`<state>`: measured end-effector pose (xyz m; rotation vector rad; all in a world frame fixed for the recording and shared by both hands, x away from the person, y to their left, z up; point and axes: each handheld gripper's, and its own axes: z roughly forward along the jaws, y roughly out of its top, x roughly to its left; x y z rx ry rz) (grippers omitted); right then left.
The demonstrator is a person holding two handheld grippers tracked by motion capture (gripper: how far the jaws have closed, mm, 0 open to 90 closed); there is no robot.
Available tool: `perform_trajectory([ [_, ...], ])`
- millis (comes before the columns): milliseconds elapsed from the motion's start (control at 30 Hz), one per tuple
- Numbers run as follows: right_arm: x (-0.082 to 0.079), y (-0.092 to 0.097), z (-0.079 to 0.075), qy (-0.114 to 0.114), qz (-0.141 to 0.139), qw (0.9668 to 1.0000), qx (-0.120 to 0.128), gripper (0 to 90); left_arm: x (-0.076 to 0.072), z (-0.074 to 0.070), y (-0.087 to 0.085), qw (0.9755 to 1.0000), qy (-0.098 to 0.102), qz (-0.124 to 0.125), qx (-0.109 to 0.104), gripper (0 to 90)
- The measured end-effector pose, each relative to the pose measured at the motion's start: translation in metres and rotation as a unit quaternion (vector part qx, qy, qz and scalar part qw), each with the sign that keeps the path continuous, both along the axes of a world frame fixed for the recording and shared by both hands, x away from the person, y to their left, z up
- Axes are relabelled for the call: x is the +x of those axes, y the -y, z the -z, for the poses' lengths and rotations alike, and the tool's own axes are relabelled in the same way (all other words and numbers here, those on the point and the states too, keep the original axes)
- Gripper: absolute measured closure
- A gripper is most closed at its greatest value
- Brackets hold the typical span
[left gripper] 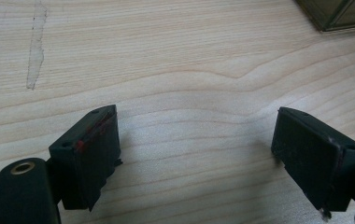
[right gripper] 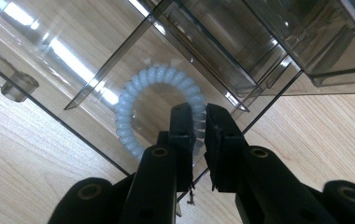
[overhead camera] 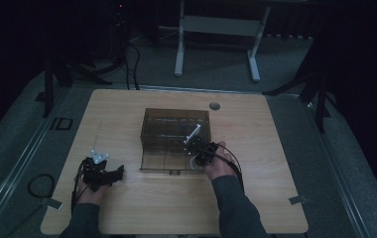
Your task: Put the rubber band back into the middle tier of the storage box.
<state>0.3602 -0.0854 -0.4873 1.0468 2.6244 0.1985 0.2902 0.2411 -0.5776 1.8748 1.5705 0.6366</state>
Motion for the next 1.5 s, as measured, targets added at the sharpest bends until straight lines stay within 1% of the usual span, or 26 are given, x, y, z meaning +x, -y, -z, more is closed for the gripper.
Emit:
perform_trajectory([
  [167,0.0,0.0,-0.001,0.004,0.001,1.0,-0.001,81.0,0.0,0.0,0.0,1.0,0.0,0.0,0.0,15.3],
  [200,0.0,0.0,-0.003,0.008,0.001,1.0,-0.002,81.0,0.0,0.0,0.0,1.0,0.0,0.0,0.0,15.3],
  [400,0.0,0.0,-0.003,0.005,0.001,1.0,-0.004,80.3,0.0,0.0,0.0,1.0,0.0,0.0,0.0,15.3],
  [600,-0.001,-0.002,-0.001,-0.001,-0.002,1.0,-0.005,74.9,0.0,0.0,0.0,1.0,0.0,0.0,0.0,15.3],
  [767,-0.001,-0.003,-0.002,0.002,-0.004,1.0,-0.004,71.4,0.0,0.0,0.0,1.0,0.0,0.0,0.0,15.3],
  [833,-0.002,-0.003,-0.004,0.0,-0.004,1.0,0.007,70.8,0.0,0.0,0.0,1.0,0.0,0.0,0.0,15.3],
  [867,-0.002,-0.003,-0.004,0.0,-0.004,1.0,0.007,70.8,0.0,0.0,0.0,1.0,0.0,-0.001,0.0,15.3],
  [900,-0.003,-0.003,-0.006,0.0,-0.006,0.9999,0.014,70.8,0.0,0.0,0.0,1.0,0.0,0.0,0.0,15.3],
  [1033,-0.004,-0.001,-0.009,0.005,-0.004,0.9998,0.019,71.3,0.0,0.0,0.0,1.0,0.0,0.0,0.0,15.3],
  [1167,-0.005,0.003,-0.013,0.007,0.002,0.9994,0.033,72.0,0.0,0.0,0.0,1.0,0.0,0.0,0.0,15.3],
  [1300,-0.006,0.006,-0.016,0.009,0.003,0.9992,0.04,72.1,0.0,0.0,0.0,1.0,0.0,0.0,0.0,15.2],
  [1433,-0.007,0.012,-0.018,0.018,0.009,0.9987,0.047,70.4,0.0,0.0,0.0,1.0,0.0,0.0,0.0,15.3],
  [1500,-0.007,0.013,-0.019,0.019,0.014,0.9984,0.051,69.9,0.0,0.0,0.0,1.0,0.0,0.0,0.0,15.2],
])
